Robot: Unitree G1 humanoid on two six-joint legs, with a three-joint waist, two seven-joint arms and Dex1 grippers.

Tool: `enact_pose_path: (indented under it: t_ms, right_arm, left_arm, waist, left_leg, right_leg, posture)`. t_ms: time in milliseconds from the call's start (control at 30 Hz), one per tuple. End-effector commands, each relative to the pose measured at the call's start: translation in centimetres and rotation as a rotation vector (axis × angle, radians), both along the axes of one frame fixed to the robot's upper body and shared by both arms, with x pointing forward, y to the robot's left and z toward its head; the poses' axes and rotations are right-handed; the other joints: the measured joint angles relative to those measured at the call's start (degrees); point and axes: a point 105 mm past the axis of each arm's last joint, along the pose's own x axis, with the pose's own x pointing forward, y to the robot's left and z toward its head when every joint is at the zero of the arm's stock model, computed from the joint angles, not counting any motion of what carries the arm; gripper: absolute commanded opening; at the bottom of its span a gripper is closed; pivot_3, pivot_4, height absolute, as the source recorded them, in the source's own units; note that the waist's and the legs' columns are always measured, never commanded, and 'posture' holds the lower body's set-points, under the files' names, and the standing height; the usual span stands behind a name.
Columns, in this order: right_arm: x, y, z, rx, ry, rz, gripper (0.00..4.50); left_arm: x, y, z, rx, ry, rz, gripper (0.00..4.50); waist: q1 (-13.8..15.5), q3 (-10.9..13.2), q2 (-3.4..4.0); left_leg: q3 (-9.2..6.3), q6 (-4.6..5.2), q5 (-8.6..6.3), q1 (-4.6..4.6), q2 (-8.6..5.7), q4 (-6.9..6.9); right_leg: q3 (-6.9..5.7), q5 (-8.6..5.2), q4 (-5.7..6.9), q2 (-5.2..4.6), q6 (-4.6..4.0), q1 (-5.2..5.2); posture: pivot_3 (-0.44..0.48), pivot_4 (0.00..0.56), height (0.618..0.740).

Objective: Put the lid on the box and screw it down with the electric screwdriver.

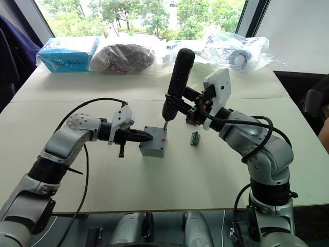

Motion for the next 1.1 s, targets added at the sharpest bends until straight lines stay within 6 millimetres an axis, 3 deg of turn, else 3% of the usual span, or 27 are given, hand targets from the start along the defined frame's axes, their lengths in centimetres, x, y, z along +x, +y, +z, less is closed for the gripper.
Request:
enact_pose_path:
  t_ms: [33, 433, 600, 767, 1100]
  right_arm:
    - [-0.5, 0.1, 1.9, 0.02, -0.101, 0.009, 1.94]
    - [0.0, 0.0, 0.9, -0.03, -0.1, -0.004, 1.94]
    - [0.0, 1.0, -0.7, -0.088, -0.062, 0.025, 1.94]
    - [1.6, 1.7, -2.8, -0.16, -0.017, -0.023, 1.94]
    - [2.3, 1.8, -4.1, -0.147, 0.036, -0.03, 1.94]
  left_arm:
    - [0.0, 0.3, -0.1, 0.013, -0.001, 0.013, 0.0]
    - [0.0, 0.4, 0.0, 0.012, -0.001, 0.014, 0.0]
    - [0.0, 0.4, 0.0, 0.012, 0.0, 0.015, 0.0]
    - [0.1, 0.3, -0.3, 0.015, 0.004, 0.015, 0.0]
    - [0.0, 0.8, -1.2, 0.021, 0.026, 0.04, 0.0]
  waist:
    - [-0.01, 0.0, 0.0]
    - [-0.03, 0.0, 0.0]
    - [-0.07, -0.01, -0.01]
    - [-0.12, -0.03, -0.03]
    - [-0.05, -0.19, -0.22]
  left_leg:
    - [0.0, 0.0, 0.0, 0.0, 0.0, 0.0]
    - [0.0, 0.0, 0.0, 0.01, 0.0, 0.0]
    - [0.0, 0.0, 0.0, 0.05, 0.0, 0.0]
    - [0.01, 0.01, 0.0, 0.3, 0.0, 0.0]
    - [0.03, 0.03, -0.02, 0.85, 0.03, -0.03]
  right_leg:
    - [0.0, 0.0, 0.0, 0.0, 0.0, 0.0]
    - [0.0, 0.0, 0.02, 0.0, 0.0, 0.0]
    - [0.0, 0.0, 0.03, 0.0, 0.0, 0.02]
    - [0.01, -0.01, 0.04, 0.01, -0.01, 0.24]
    - [0.05, -0.03, 0.06, 0.0, -0.03, 0.77]
  posture:
    - [0.0, 0.15, 0.74]
    - [0.0, 0.15, 0.74]
    - [0.0, 0.15, 0.74]
    - [0.0, 0.15, 0.74]
    - [0.0, 0.15, 0.74]
